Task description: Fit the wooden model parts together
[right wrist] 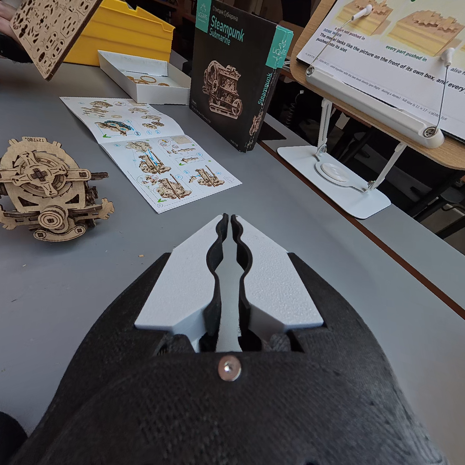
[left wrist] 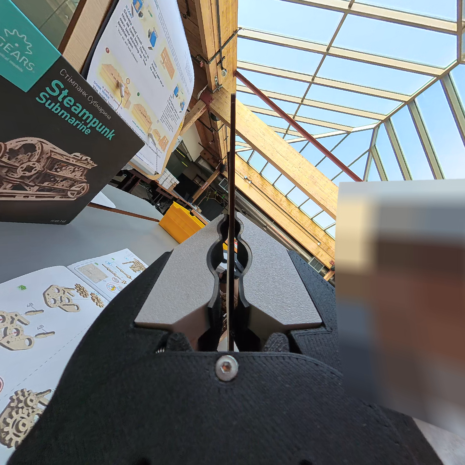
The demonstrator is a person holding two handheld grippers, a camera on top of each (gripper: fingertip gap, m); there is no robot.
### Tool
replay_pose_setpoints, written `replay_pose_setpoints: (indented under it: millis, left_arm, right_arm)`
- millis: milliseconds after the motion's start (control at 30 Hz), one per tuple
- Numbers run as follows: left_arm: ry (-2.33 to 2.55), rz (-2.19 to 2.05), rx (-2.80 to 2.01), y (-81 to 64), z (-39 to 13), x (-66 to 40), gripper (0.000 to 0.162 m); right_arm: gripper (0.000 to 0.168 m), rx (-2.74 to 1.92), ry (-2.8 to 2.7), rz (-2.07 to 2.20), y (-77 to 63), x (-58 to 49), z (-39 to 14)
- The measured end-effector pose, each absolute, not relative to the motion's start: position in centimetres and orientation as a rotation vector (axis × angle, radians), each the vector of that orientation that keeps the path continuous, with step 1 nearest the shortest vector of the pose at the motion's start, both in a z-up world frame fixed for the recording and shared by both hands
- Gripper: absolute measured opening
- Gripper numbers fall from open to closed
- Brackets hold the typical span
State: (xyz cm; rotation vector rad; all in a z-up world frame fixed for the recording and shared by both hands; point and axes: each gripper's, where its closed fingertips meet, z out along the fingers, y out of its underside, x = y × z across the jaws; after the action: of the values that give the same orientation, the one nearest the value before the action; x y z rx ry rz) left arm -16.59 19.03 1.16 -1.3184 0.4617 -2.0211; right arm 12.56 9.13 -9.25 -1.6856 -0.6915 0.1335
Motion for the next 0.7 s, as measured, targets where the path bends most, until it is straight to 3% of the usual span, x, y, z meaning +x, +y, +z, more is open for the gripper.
replay_pose_setpoints:
  millis: [233,700]
  left_arm:
    - [0.467,-2.028,-1.300,18.8,1.7,-16.7,0.001]
    - [0.477,-2.047,-1.290,18.5,1.9,-16.6,0.000]
  right_arm:
    - [0.027,-1.891,-0.565,-0.136,9.3,19.5,-8.5]
    - [0.036,-2.288,-0.517,0.025,7.2,22.1,-14.2]
